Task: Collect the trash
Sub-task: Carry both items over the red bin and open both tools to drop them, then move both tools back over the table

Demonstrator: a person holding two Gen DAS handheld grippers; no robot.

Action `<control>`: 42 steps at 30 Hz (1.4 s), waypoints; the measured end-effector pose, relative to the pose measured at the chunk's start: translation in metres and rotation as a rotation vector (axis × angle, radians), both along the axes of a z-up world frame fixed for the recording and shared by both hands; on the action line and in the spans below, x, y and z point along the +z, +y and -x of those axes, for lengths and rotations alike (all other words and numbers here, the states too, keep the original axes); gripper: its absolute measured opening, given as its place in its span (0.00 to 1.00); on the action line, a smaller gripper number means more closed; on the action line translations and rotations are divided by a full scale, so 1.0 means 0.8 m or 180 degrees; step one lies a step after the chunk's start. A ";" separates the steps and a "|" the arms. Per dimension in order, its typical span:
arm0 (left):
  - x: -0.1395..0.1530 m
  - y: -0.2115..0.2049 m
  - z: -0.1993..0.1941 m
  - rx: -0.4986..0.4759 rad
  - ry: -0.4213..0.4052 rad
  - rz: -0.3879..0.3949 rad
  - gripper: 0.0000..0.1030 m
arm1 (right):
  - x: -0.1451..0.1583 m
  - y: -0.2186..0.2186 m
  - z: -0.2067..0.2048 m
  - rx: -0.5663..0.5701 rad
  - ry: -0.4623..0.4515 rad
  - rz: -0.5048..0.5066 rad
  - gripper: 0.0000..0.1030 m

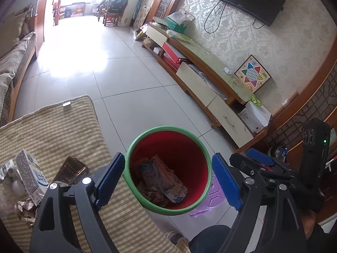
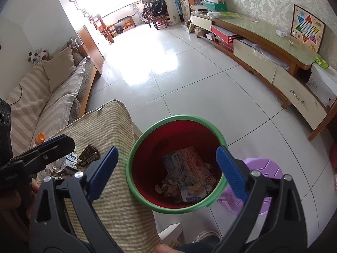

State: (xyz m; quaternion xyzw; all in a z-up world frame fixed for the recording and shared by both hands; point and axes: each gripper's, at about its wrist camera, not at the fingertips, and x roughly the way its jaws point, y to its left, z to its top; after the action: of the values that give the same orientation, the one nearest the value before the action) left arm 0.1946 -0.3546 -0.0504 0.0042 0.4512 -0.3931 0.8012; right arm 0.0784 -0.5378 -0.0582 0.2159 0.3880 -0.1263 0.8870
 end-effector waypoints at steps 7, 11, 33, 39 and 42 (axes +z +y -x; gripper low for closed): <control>0.020 0.065 0.016 0.0268 -0.0268 -0.0161 0.92 | 0.012 0.040 -0.005 0.0170 -0.0032 0.0067 0.94; 0.025 0.115 0.023 0.0432 -0.0305 -0.0212 0.92 | 0.018 0.070 -0.006 0.0262 -0.0043 0.0090 0.95; -0.001 0.390 0.037 0.1383 -0.0157 -0.0379 0.92 | 0.032 0.271 -0.048 0.1025 0.0066 0.0298 0.95; -0.020 0.420 0.019 0.1387 -0.0099 -0.0511 0.92 | 0.024 0.312 -0.070 0.1191 0.0123 0.0335 0.95; -0.029 0.428 0.004 0.1345 -0.0089 -0.0587 0.92 | 0.017 0.325 -0.083 0.1252 0.0180 0.0336 0.95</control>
State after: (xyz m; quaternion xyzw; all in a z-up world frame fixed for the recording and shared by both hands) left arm 0.1917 -0.0122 -0.0734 -0.0118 0.4649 -0.1736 0.8681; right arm 0.1450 -0.2776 -0.0445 0.0856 0.4403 0.0232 0.8935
